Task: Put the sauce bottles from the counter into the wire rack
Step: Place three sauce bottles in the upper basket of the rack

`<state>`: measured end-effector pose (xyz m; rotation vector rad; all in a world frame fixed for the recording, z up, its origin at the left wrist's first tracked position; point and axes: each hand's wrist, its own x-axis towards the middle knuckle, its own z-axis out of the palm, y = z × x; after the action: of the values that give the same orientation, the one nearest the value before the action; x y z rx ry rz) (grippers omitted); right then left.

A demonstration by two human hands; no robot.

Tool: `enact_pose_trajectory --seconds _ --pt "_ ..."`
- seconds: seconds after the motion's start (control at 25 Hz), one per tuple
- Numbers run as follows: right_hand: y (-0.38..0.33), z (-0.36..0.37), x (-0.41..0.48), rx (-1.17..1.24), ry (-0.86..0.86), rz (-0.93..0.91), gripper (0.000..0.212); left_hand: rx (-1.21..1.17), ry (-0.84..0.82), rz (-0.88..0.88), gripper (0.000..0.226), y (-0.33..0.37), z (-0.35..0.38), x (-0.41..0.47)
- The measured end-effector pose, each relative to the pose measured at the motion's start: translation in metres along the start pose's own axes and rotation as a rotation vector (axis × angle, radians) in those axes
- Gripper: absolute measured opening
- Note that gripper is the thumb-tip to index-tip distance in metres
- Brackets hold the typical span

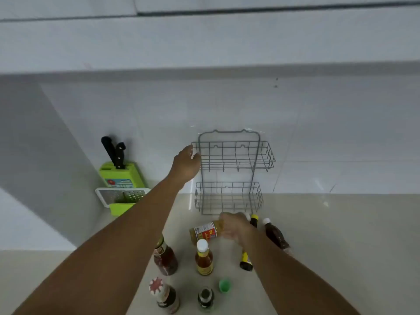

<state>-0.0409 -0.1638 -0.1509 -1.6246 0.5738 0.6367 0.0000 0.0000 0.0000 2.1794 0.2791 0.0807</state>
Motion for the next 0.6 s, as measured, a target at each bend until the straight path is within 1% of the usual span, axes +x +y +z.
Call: enact_pose_trajectory --seconds 0.08,0.12,0.2,0.28,0.36,0.52,0.6 --pt "0.011 0.012 0.019 0.117 -0.052 0.141 0.024 -0.038 0.073 -0.008 0.047 -0.002 0.005 0.007" --pt "0.018 0.016 0.031 0.171 -0.056 0.181 0.028 -0.042 0.099 -0.016 0.045 -0.005 0.006 0.009" --pt "0.028 0.021 0.055 0.281 -0.033 0.218 0.046 -0.030 0.109 0.011 0.034 -0.014 0.008 0.016" --pt "0.037 0.025 0.084 0.331 0.027 0.241 0.063 -0.021 0.105 0.007 0.025 -0.023 0.008 0.024" --pt "0.044 0.031 0.098 0.364 0.072 0.279 0.071 -0.041 0.120 -0.010 0.024 -0.028 0.008 0.026" --pt "0.045 0.035 0.098 0.419 0.089 0.253 0.072 -0.078 0.147 0.004 0.034 -0.029 0.010 0.023" --pt "0.044 0.032 0.091 0.464 0.064 0.248 0.063 -0.095 0.155 -0.001 0.034 -0.031 0.011 0.022"
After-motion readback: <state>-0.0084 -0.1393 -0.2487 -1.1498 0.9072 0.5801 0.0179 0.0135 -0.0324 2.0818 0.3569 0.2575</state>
